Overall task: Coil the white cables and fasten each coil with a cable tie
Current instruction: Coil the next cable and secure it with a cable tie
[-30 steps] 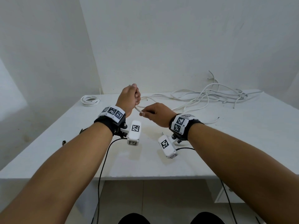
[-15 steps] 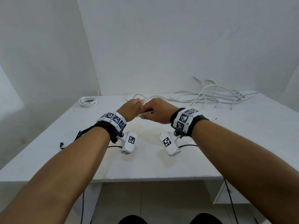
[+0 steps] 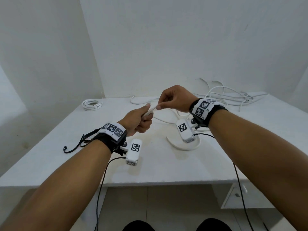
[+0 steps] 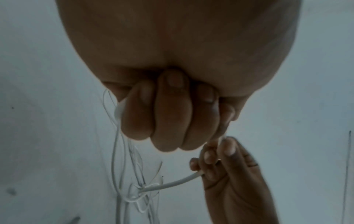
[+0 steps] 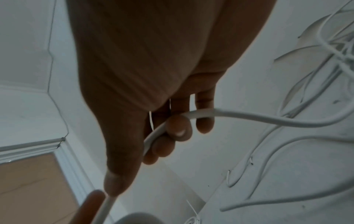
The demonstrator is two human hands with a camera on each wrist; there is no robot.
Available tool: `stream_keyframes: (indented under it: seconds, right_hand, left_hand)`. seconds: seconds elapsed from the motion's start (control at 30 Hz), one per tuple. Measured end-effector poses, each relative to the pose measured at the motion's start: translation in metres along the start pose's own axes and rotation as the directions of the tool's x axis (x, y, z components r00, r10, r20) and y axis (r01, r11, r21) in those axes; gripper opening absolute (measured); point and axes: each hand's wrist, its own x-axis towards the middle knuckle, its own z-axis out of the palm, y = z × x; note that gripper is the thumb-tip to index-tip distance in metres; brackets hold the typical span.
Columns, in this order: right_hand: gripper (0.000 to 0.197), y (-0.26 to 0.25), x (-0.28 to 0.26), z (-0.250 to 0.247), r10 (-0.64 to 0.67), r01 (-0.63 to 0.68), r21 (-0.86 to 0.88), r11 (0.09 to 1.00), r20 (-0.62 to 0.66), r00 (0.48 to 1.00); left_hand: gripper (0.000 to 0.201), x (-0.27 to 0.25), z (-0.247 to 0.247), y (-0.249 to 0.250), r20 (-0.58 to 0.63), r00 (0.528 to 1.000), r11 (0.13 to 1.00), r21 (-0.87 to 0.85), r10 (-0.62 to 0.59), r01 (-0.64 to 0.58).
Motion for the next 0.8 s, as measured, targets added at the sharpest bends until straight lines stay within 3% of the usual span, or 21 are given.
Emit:
stream_keyframes:
  seconds: [0.13,0.33,0.5,0.7,0.8]
  right_hand:
    - [0.024,0.013,0.002,0.0,0.047,-0.037,0.111,0.993,-0.086,0.995]
    - [0.032,0.043,-0.001,0.003,0.113,-0.064,0.247,0.967,-0.189,0.975]
    - [0.026,0.036,-0.002,0.025,0.076,-0.068,0.055,0.996,-0.148,0.986]
    - [0.03,0.019,-0.009,0.048,0.059,-0.06,-0.019,0.998,-0.039,0.998]
    - [0.025,0.019,-0.01,0.056,0.059,-0.055,-0.093,0.994,0.037,0.998]
  left_hand:
    - [0.053,-0.006,0.003,0.01,0.094,0.991,0.976,-0.203,0.092,-0.072]
    - [0.052,-0.018,0.002,0.026,0.055,0.98,0.886,-0.439,0.192,-0.149]
    - [0.051,-0.013,0.008,0.033,0.039,0.953,0.825,-0.512,0.3,-0.239]
    - [0.04,0.007,0.013,0.041,-0.178,0.943,0.837,-0.436,0.28,-0.331]
    - [0.038,0.018,0.011,0.037,-0.318,0.907,0.838,-0.383,0.276,-0.389]
